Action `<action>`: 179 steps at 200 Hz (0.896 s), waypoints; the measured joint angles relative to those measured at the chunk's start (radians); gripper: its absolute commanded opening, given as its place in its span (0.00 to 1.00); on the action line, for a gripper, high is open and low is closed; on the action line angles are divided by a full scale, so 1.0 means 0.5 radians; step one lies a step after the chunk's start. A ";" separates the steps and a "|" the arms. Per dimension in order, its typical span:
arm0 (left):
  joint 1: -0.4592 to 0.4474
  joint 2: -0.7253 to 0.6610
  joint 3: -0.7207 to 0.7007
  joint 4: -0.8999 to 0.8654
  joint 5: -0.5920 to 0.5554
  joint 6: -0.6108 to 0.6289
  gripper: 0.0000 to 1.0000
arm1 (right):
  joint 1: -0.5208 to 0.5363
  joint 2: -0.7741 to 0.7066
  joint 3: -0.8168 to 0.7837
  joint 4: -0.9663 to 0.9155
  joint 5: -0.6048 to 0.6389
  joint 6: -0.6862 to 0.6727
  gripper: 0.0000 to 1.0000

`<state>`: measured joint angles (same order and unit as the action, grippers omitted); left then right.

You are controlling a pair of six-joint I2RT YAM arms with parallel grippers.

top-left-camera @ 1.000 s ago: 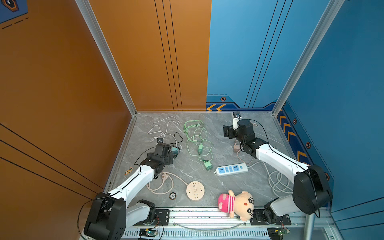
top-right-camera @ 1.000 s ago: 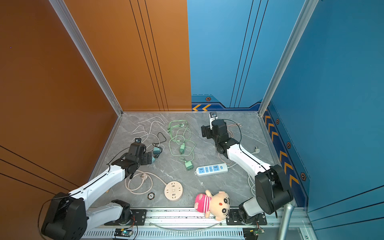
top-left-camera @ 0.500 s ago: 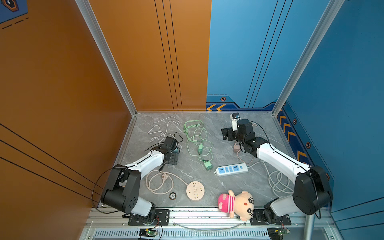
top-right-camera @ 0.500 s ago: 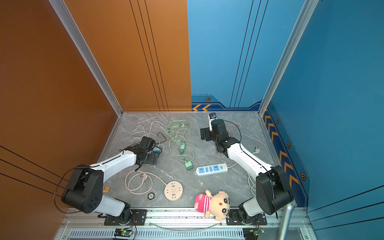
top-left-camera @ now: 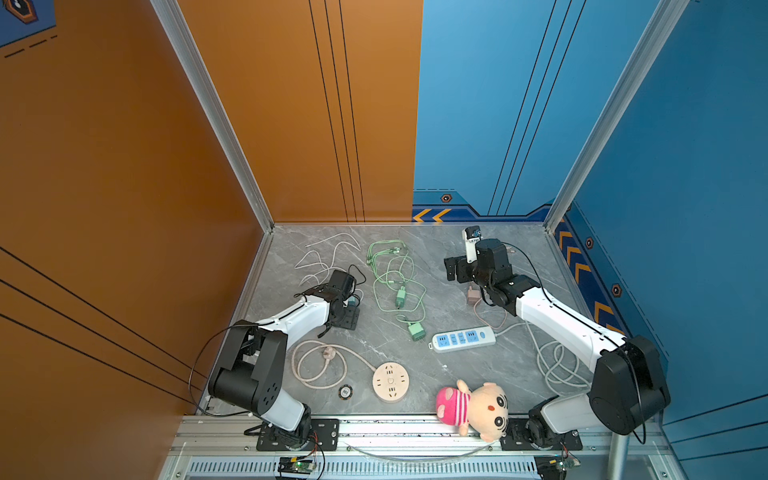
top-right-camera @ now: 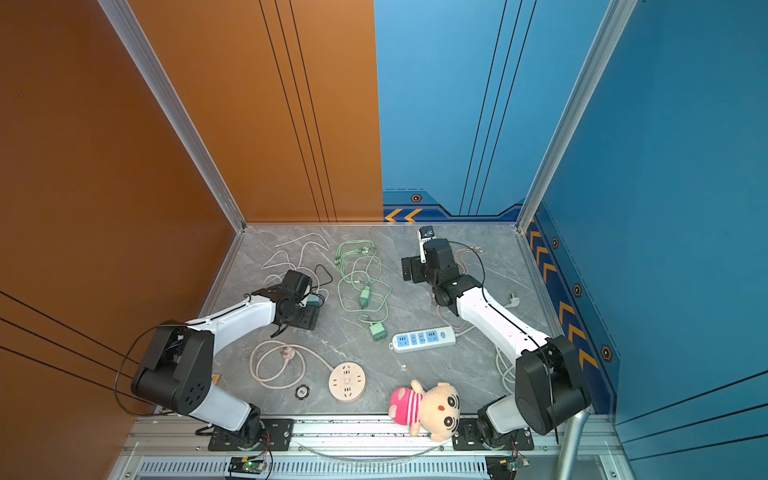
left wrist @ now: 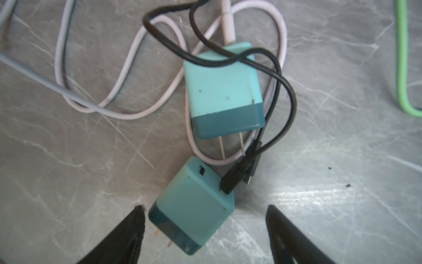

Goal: Insert plugs into power strip
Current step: Pick up the plug from the middle-left of the table.

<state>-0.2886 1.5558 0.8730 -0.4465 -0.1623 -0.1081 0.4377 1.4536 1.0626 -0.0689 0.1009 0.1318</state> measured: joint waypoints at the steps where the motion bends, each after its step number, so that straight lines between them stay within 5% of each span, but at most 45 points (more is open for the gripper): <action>1: 0.002 0.002 0.001 0.000 0.001 0.002 0.79 | 0.000 0.000 0.000 -0.001 0.000 0.000 1.00; 52: 0.044 0.044 0.024 -0.013 0.066 0.028 0.79 | 0.000 -0.034 0.000 -0.005 0.008 0.000 1.00; 179: -0.007 0.130 0.043 -0.053 0.126 0.060 0.48 | 0.004 -0.035 0.000 -0.059 0.008 0.054 1.00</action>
<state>-0.2920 1.6207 0.8944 -0.4728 -0.0994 -0.0780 0.4397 1.4361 1.0626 -0.0982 0.1047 0.1589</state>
